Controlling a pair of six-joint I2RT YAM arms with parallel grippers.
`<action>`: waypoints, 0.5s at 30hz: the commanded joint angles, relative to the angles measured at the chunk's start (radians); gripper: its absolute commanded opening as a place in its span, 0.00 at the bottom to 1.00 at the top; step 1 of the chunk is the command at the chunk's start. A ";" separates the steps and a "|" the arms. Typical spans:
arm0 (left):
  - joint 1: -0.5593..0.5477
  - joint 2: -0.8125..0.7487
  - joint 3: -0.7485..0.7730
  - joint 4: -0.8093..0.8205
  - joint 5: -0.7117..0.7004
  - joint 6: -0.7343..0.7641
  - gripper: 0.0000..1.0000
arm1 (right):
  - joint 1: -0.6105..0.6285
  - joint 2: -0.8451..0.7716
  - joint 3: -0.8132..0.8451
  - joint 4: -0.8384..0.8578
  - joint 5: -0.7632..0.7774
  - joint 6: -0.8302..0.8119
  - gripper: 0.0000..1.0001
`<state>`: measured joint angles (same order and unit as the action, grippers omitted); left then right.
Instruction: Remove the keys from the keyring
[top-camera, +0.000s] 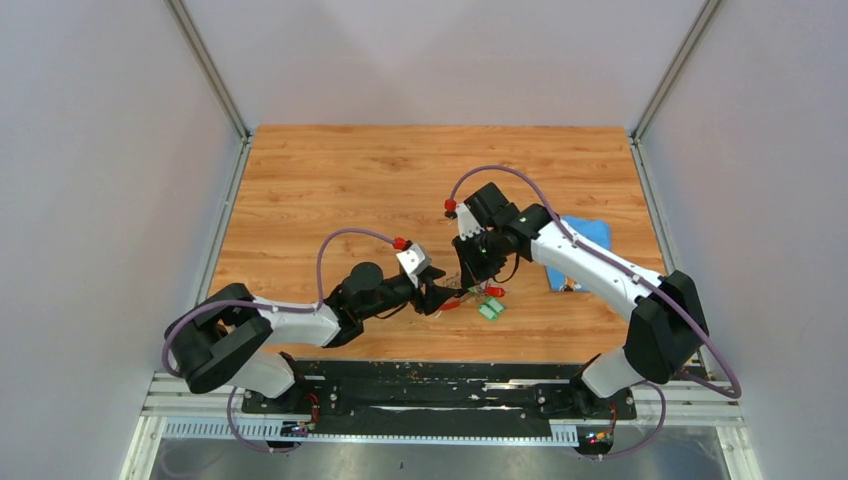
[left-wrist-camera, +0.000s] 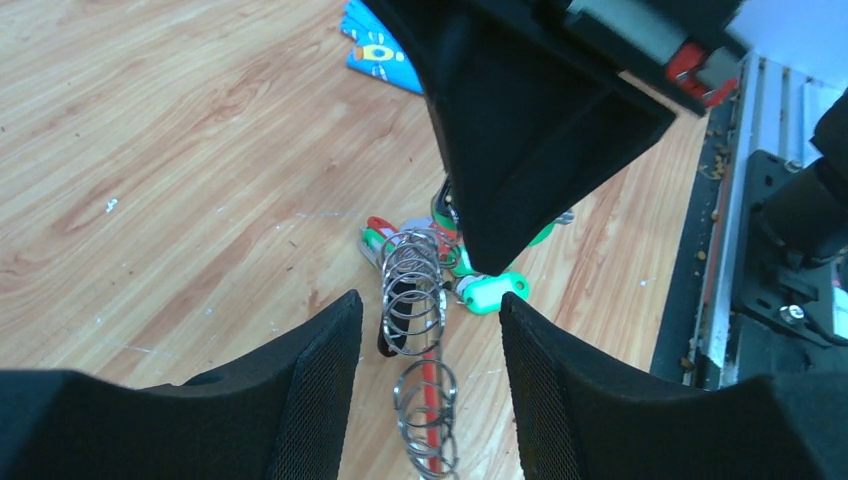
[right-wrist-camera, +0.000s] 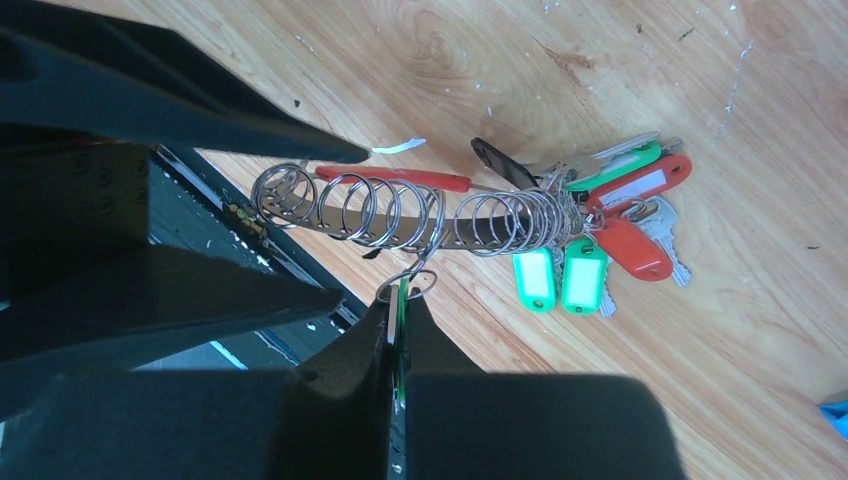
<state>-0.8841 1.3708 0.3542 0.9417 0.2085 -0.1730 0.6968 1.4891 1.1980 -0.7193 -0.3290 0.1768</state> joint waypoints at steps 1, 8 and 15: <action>-0.007 0.084 0.033 0.094 -0.006 0.043 0.56 | 0.021 -0.037 0.022 -0.032 -0.004 -0.029 0.01; -0.007 0.188 0.045 0.164 0.003 0.027 0.36 | 0.020 -0.061 0.013 -0.039 -0.014 -0.038 0.01; 0.011 0.274 0.028 0.304 -0.019 -0.091 0.00 | 0.020 -0.057 0.015 -0.090 0.025 -0.073 0.01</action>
<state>-0.8860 1.6024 0.3870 1.1015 0.2123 -0.1886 0.7029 1.4483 1.1976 -0.7406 -0.3309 0.1417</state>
